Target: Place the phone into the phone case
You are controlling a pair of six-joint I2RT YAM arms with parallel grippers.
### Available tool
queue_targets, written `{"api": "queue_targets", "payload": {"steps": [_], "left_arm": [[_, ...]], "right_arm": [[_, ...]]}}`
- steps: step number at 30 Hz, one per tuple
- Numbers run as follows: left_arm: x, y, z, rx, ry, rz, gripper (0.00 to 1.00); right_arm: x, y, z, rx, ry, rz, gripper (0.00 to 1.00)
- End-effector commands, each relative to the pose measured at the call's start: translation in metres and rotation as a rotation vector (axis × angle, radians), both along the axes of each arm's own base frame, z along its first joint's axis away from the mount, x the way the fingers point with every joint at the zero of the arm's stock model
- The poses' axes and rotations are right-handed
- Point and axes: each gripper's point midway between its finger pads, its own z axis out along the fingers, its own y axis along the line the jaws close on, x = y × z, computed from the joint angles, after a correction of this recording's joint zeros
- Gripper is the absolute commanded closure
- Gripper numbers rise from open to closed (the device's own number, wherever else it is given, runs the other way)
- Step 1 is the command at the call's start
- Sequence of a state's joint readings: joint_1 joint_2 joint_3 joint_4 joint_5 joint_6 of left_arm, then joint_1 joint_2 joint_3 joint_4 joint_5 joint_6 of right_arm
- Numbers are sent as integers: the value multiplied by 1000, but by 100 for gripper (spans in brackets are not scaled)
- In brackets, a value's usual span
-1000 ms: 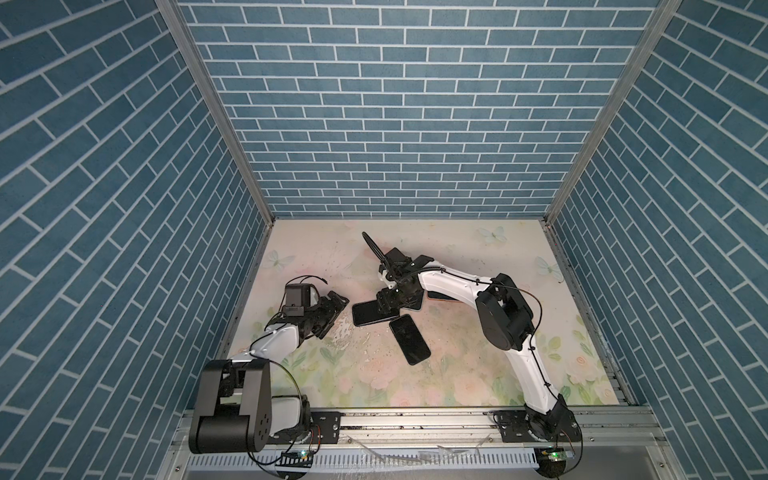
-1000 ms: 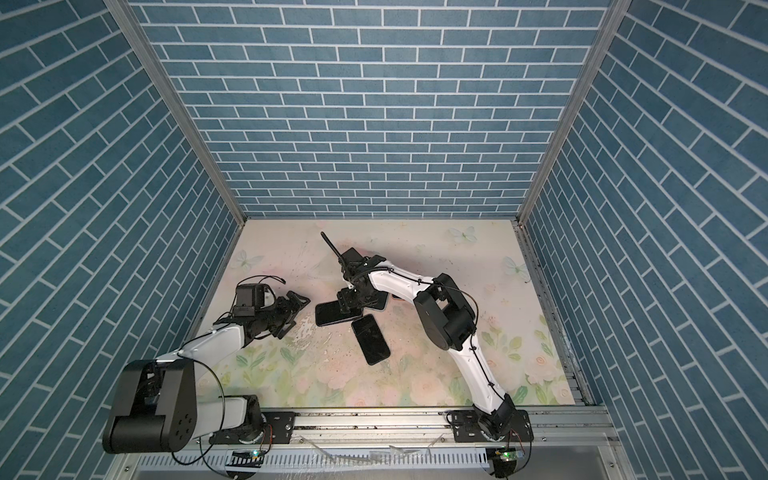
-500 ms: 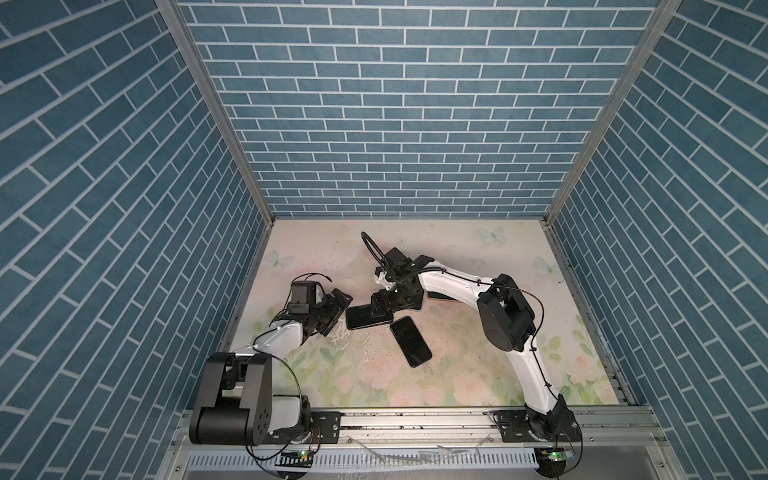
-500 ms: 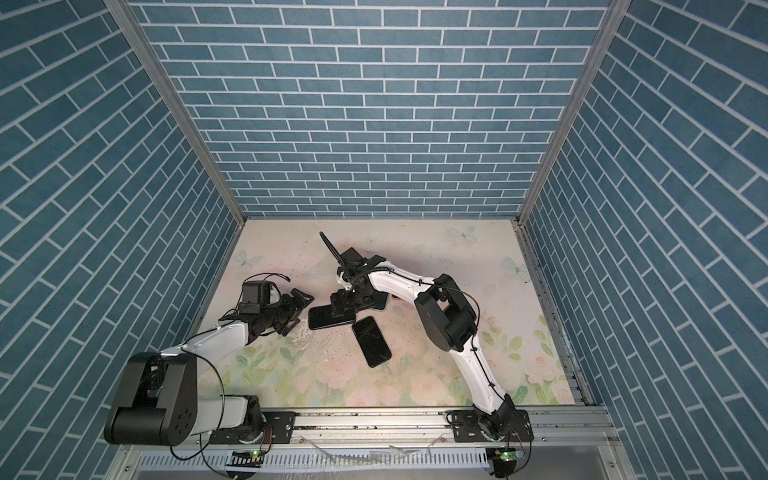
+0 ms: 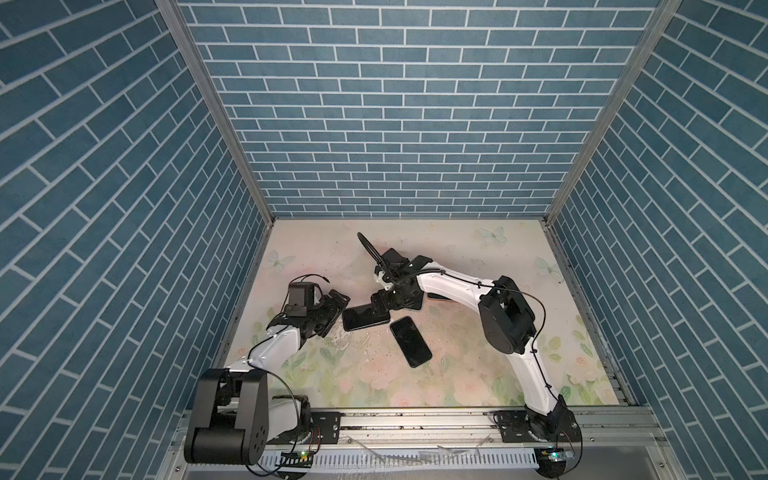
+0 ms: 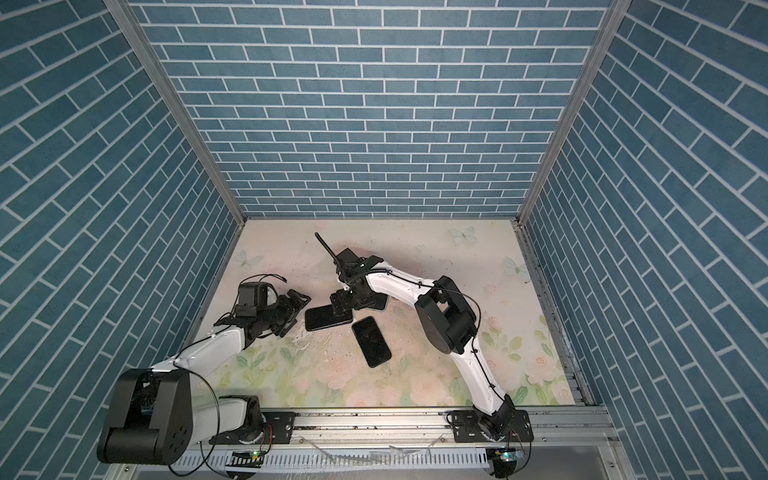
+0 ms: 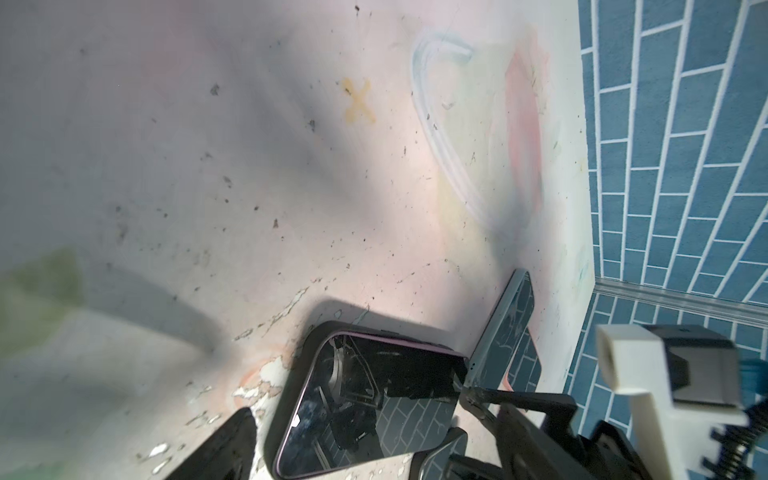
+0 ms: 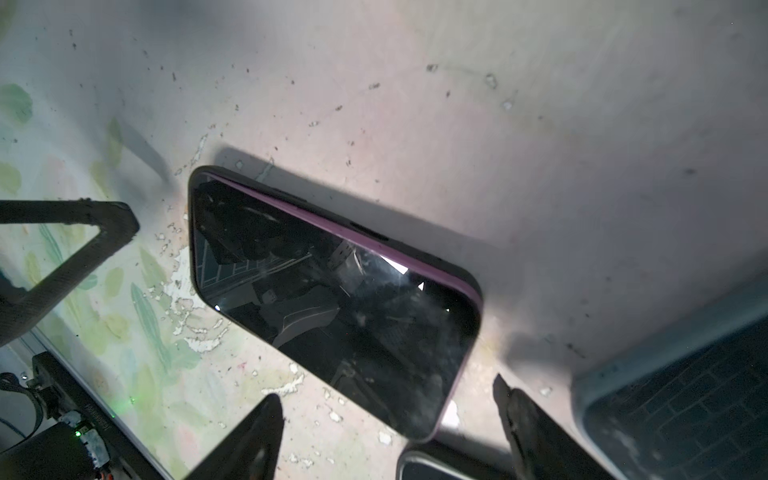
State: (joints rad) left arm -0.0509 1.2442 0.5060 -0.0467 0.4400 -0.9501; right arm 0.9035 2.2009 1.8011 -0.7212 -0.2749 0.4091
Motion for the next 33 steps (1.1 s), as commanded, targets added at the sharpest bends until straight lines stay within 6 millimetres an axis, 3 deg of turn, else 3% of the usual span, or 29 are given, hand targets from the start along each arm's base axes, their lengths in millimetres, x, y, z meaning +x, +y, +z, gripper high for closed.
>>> {"api": "queue_targets", "payload": {"steps": [1, 8, 15, 26, 32, 33], "left_arm": [[-7, -6, -1, -3, 31, -56, 9], [-15, -11, -6, 10, 65, -123, 10], [-11, -13, -20, -7, 85, -123, 10], [3, -15, -24, -28, 74, -108, 11], [5, -14, -25, -27, 75, -104, 11], [5, -14, -25, -26, 76, -104, 11]], "right_arm": [[4, -6, 25, 11, -81, 2, 19], [-3, 4, 3, 32, 5, -3, 43], [-5, 9, -19, 21, 54, -7, 57], [-5, 8, -19, 11, 54, -9, 57], [3, 4, -4, 20, -2, -36, 50], [5, 5, 10, 43, -24, -41, 50]]}}
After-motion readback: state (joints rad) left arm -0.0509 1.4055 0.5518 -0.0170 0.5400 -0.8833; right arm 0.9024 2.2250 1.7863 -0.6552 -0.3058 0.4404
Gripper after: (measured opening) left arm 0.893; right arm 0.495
